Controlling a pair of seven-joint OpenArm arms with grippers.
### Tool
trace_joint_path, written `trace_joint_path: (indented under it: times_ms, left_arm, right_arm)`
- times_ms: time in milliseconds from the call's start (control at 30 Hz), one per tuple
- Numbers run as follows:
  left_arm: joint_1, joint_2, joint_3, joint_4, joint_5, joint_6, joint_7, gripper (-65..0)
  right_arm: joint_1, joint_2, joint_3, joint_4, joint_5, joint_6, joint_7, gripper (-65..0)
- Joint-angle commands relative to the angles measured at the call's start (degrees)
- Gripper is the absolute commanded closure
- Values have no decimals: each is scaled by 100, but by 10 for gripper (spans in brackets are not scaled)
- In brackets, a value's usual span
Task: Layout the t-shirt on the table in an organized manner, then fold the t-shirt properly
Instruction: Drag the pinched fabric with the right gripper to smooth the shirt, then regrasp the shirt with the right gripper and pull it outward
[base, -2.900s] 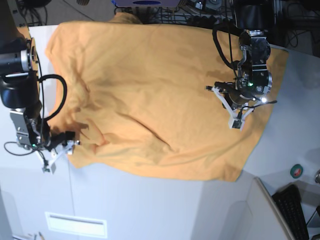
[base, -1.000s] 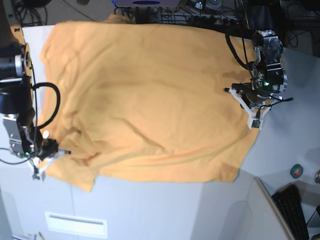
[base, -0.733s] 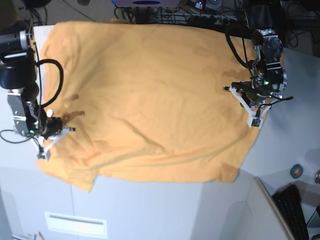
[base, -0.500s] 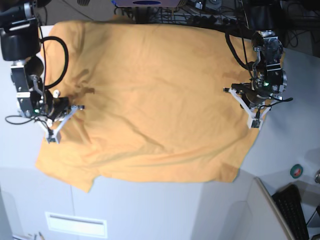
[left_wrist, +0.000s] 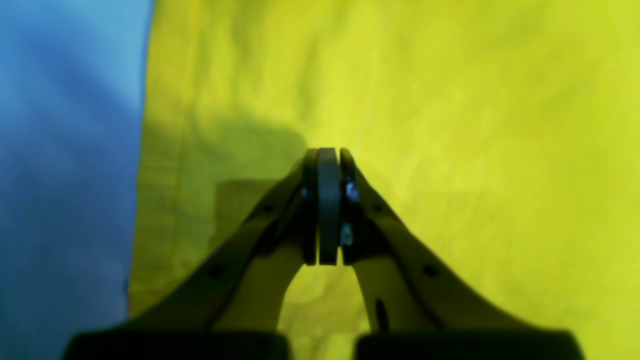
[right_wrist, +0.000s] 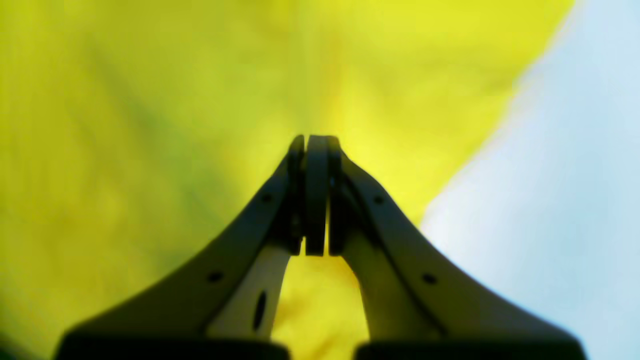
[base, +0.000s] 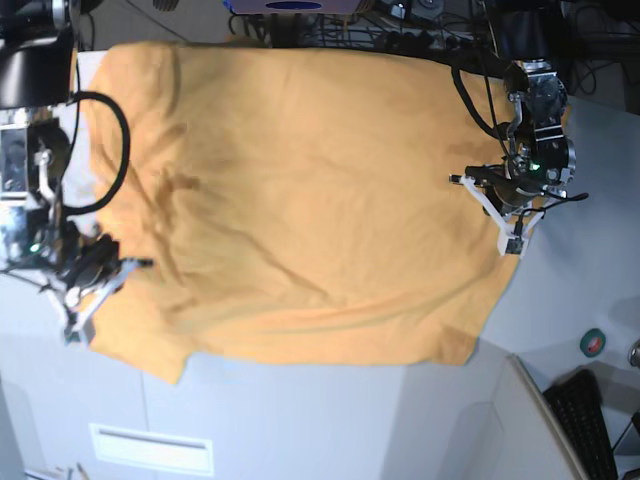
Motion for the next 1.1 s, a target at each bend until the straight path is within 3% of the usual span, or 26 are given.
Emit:
trace_joint_path:
  times_ms: [0,133,233,433,733,1067]
  left_arm:
    - [-61,-50,-11,95,-7,33,-96,0]
    - [-78,-50,-11,86,-7,33,-96,0]
    - [-87,-50,15,86,-7,33,-96,0]
    - [-96,-50,-11,95,20,33,-96,0]
    - [-43,-59,-11,139,11,33,-96,0]
    - [-52,-59,-11,139,11,33,-96,0]
  right_arm:
    - [363,117,203,-242,-28,-56,272,0]
    - [1436,170,335,-2132,-28,15,659,0]
    - [2095,267,-307,-3556,-37,235,1283,0]
    - [2939,240,-1617,-5816,-20,252,2312,0]
    - [2799,126,-1845,-6229,-20,252,2619,0]
    - [2895,126,-1880,-7029,-20,155,5046,0]
